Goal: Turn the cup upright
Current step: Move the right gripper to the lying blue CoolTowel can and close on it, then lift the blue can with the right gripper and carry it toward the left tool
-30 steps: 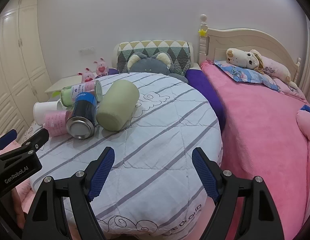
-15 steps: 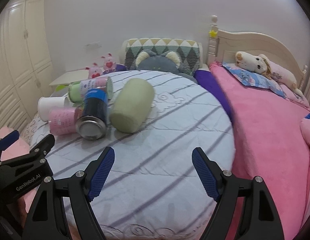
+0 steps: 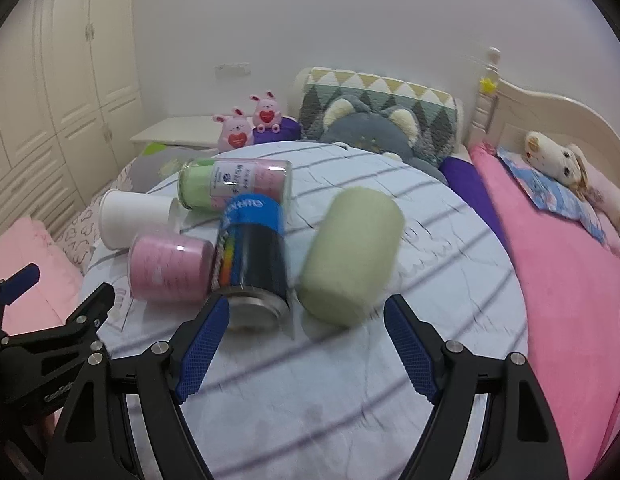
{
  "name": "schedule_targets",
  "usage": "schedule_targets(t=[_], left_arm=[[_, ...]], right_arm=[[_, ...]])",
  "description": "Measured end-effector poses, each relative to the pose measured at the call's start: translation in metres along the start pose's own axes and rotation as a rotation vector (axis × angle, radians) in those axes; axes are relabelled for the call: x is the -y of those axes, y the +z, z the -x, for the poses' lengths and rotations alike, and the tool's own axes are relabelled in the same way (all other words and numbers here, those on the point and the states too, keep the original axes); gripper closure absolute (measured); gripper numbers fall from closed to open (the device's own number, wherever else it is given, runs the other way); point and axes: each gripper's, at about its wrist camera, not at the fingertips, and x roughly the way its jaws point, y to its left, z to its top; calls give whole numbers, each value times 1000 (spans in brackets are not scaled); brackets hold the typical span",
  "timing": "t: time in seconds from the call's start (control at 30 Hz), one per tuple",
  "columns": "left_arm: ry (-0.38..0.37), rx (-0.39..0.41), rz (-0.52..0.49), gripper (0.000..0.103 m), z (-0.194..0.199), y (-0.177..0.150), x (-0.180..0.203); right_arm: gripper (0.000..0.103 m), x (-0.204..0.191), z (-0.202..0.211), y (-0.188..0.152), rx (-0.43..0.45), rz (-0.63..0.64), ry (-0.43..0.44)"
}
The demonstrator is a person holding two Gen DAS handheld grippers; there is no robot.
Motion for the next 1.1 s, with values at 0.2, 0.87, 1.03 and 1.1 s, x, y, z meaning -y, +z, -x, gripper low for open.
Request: schedule_targets(t=[0.2, 0.87, 1.03, 1.1], left_arm=[[-27, -46, 35, 1, -19, 10, -11], [5, -153, 60, 0, -61, 26, -32], [11, -172, 64, 0, -66, 23, -34], [16, -174, 67, 0, -65, 23, -35]], right_arm=[[22, -14, -31, 24, -64, 46, 34], [22, -44, -101, 36, -296, 155, 93], [36, -55, -101, 32, -287, 222, 37], [35, -54, -99, 33, -288, 217, 52]])
